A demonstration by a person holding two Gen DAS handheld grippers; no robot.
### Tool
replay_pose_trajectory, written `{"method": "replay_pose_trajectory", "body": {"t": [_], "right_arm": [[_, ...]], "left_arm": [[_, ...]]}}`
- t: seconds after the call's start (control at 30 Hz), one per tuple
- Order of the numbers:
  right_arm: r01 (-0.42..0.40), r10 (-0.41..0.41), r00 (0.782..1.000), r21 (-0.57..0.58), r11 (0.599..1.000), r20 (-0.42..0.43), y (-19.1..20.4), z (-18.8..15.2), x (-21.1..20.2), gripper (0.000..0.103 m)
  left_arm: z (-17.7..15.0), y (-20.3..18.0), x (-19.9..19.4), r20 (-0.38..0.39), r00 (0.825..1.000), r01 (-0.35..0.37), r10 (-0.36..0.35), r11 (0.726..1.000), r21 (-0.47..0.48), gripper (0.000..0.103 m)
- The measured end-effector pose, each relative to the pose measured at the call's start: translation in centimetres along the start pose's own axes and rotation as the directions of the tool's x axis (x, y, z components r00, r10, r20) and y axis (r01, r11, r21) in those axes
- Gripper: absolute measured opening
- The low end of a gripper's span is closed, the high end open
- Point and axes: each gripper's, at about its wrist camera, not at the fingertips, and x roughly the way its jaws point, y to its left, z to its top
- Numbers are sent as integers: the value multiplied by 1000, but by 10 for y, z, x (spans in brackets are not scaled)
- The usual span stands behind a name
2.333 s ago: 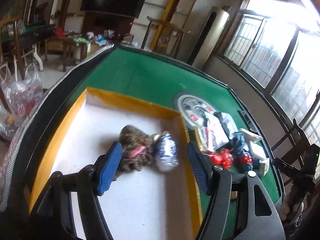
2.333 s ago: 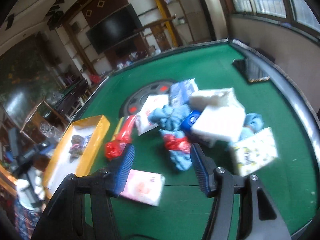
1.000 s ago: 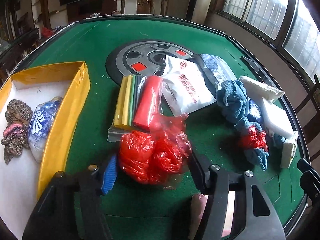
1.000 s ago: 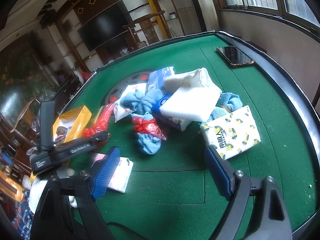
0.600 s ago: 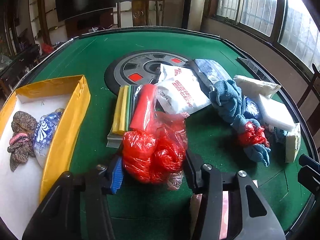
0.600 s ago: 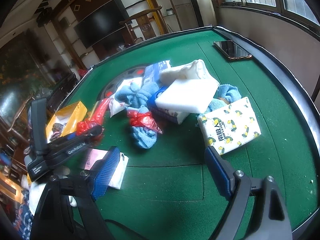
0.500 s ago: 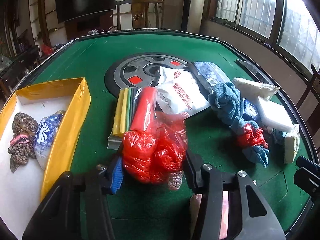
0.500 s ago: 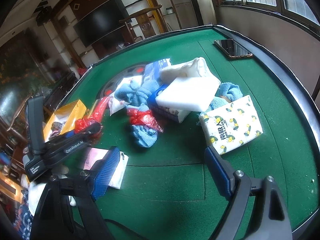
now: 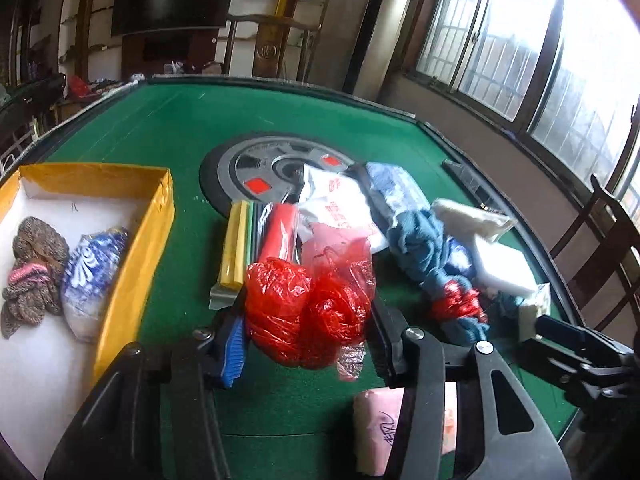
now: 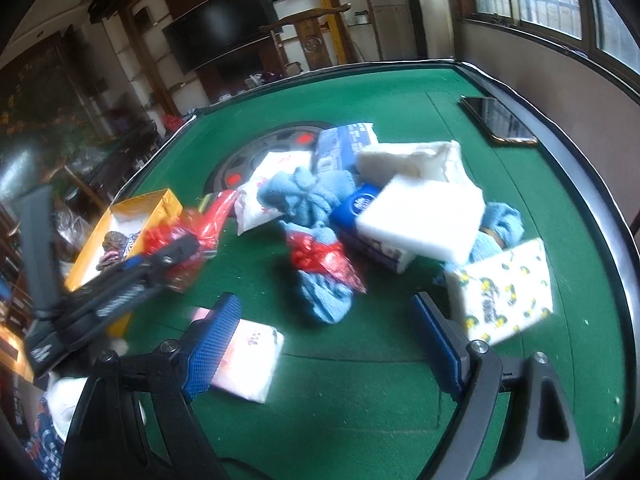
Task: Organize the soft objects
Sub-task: 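Close the left tool on the red plastic bag while the right tool grasps the blue towel, then carry red bag and blue towel into the yellow tray and open both tools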
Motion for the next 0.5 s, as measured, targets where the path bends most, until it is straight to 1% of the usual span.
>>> {"method": "replay_pose_trajectory", "body": {"t": [0.07, 0.17, 0.27, 0.33, 0.37, 0.4, 0.43, 0.47, 0.5], "right_arm": [[-7, 6, 1000, -42, 999, -22, 9, 7, 9, 83], [-15, 7, 997, -106, 994, -73, 22, 18, 29, 83], [6, -21, 993, -136, 991, -113, 29, 28, 51, 82], [19, -39, 989, -144, 989, -143, 30, 31, 64, 76], [35, -58, 986, -143, 989, -156, 30, 32, 70, 65], [59, -82, 983, -144, 988, -165, 30, 32, 74, 50], [94, -120, 978, -150, 984, -170, 30, 31, 76, 44], [114, -140, 975, -153, 982, -174, 28, 30, 77, 34], [103, -128, 976, -145, 984, -174, 27, 30, 75, 34]], "left_arm": [[3, 4, -23, 59, 998, 31, -30, 999, -14, 49], [5, 15, -57, 105, 992, 78, -74, 996, -39, 49], [4, 32, -83, 127, 989, 81, -73, 995, -57, 49], [5, 45, -97, 129, 990, 63, -53, 995, -73, 49], [5, 53, -102, 128, 991, 56, -45, 995, -79, 49], [7, 60, -107, 127, 991, 43, -32, 995, -86, 49], [8, 68, -112, 128, 992, 26, -14, 995, -93, 49], [11, 77, -117, 132, 991, 8, 5, 995, -98, 49], [13, 86, -122, 138, 990, -10, 24, 995, -103, 49]]}}
